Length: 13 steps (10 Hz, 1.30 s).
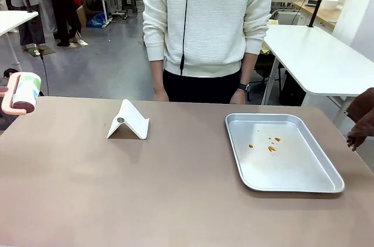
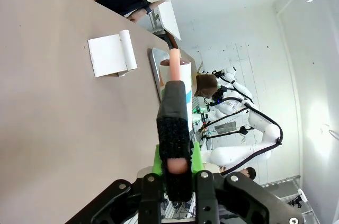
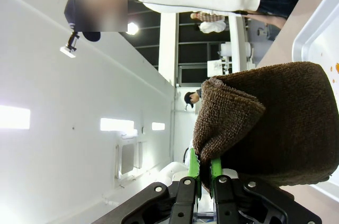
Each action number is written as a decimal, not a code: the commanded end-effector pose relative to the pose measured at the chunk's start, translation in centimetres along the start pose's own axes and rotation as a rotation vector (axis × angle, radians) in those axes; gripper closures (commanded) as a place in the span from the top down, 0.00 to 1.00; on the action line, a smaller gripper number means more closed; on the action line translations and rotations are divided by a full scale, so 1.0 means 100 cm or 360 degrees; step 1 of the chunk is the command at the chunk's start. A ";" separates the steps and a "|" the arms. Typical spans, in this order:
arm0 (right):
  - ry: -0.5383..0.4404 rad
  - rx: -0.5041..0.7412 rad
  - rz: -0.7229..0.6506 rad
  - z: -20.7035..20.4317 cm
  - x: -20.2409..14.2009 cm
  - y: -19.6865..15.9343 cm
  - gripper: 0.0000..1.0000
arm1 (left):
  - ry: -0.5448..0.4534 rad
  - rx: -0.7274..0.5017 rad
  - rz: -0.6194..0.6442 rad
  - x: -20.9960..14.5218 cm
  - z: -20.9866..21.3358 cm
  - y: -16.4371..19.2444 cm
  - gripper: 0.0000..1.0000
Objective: Clean the surface of the table.
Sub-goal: Clean the area not pointed to by the person.
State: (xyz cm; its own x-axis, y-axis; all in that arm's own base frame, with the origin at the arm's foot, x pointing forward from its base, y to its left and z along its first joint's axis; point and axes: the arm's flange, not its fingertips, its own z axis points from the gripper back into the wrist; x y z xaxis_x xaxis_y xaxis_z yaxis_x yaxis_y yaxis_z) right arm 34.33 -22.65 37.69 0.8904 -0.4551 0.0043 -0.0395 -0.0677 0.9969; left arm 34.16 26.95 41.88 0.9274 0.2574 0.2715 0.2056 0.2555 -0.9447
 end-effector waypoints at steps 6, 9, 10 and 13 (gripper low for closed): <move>-0.0090 -0.0427 0.0231 -0.099 0.006 0.025 0.09 | -0.0028 -0.0011 0.0000 0.002 0.000 -0.004 0.22; 0.0026 -0.0804 0.0300 -0.169 0.035 0.013 0.09 | -0.0028 -0.0011 0.0000 0.002 0.000 -0.004 0.22; 0.0069 -0.0912 0.0331 -0.184 0.040 0.010 0.09 | -0.0028 -0.0011 0.0000 0.002 0.000 -0.004 0.22; 0.0156 -0.1325 0.0364 -0.207 0.047 0.016 0.09 | -0.0028 -0.0011 0.0000 0.002 0.000 -0.004 0.22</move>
State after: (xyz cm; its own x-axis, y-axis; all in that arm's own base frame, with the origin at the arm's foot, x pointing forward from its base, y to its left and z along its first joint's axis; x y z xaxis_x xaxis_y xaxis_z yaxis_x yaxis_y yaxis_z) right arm 47.44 -6.55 39.42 0.9319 -0.2996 0.2044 0.0445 0.6537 0.7554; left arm 34.22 27.02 41.78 0.9278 0.2581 0.2694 0.2032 0.2561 -0.9450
